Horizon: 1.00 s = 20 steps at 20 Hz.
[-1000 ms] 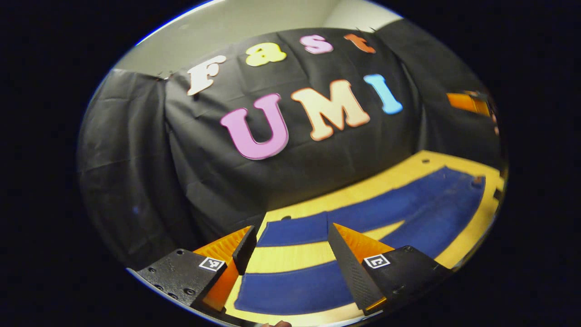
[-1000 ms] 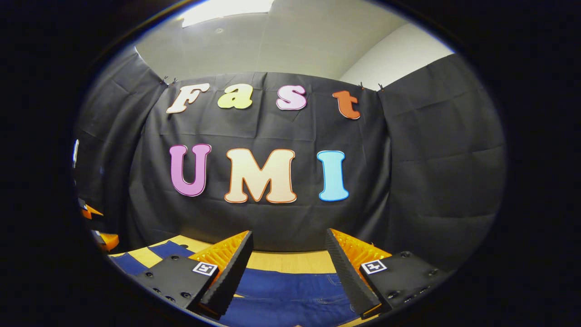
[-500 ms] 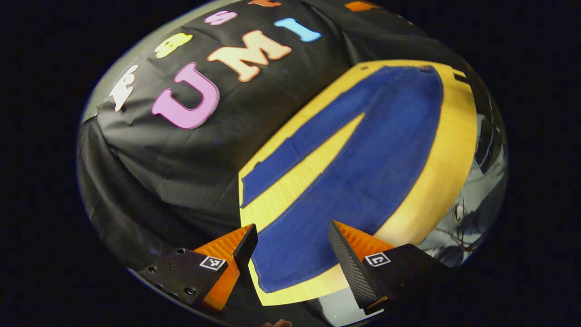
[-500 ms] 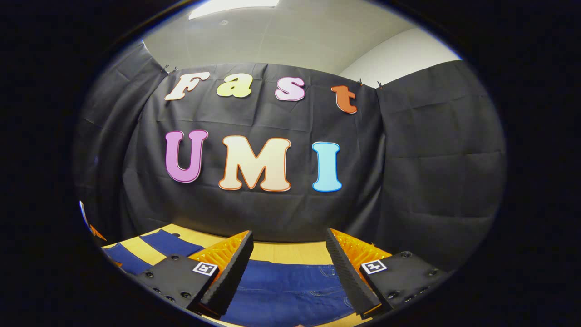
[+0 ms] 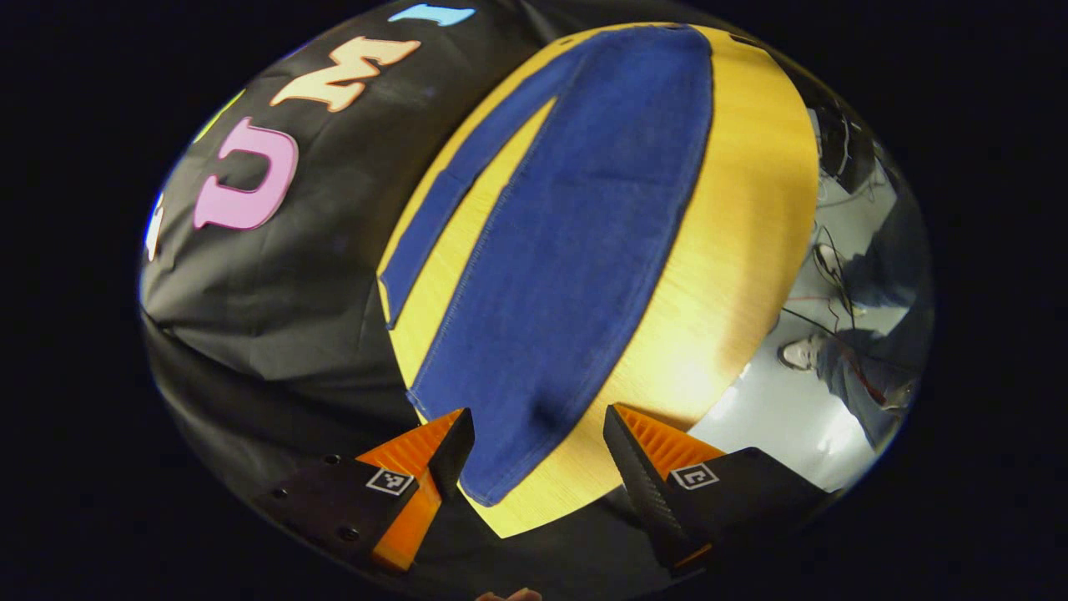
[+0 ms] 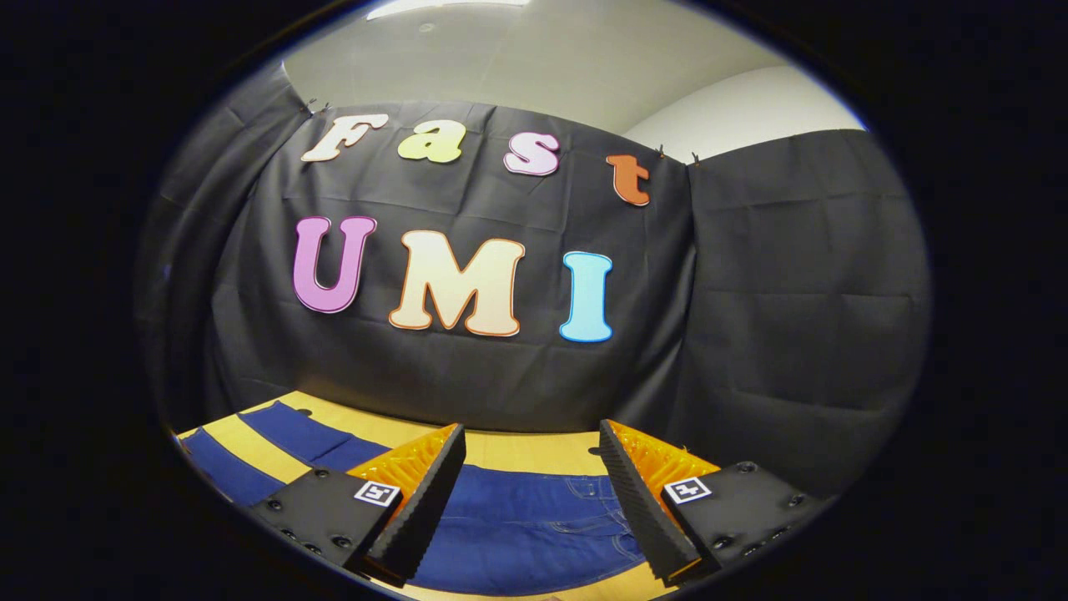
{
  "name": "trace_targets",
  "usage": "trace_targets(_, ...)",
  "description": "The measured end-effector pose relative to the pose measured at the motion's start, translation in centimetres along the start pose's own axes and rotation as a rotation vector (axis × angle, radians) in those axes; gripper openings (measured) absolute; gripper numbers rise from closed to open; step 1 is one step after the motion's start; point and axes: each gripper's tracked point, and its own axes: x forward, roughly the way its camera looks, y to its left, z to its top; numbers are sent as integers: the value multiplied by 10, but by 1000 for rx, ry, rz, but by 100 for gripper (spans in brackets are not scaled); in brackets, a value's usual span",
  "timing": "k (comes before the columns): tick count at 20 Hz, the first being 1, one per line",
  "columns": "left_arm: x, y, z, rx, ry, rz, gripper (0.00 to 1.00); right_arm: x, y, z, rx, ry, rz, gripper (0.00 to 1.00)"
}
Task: Grasp the waist and the cuffs of the jeans and fold them to make the two legs overlap; first hold the waist and fold one-third of the jeans toward the cuffs, then hold the cuffs and fold the remaining one-third in the same direction to finish folding.
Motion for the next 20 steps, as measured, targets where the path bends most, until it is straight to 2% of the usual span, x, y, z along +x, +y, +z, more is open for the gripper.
trace_targets(1,3,1,1,28,-12,2,87,-2,-2,2,-5,-2,-8,99)
trace_targets(2,8,2,2,42,-16,6,90,-2,-3,4,-8,-4,-16,99)
trace_targets(7,22,7,9,77,-68,-9,82,-9,-18,7,-27,-12,-62,100)
trace_targets(10,33,1,11,102,-62,-47,55,-15,-31,7,-44,-9,-90,100)
trace_targets(13,38,-10,9,98,-54,-77,19,-19,-43,3,-90,-3,-103,100)
trace_targets(15,39,-13,8,90,-47,-88,2,-20,-48,-5,-129,13,-91,100)
trace_targets(18,42,-14,7,50,-20,-97,0,-18,-56,-30,-222,74,-32,100)
trace_targets(20,44,-13,9,27,-8,-121,0,-17,-68,-63,-326,140,27,100)
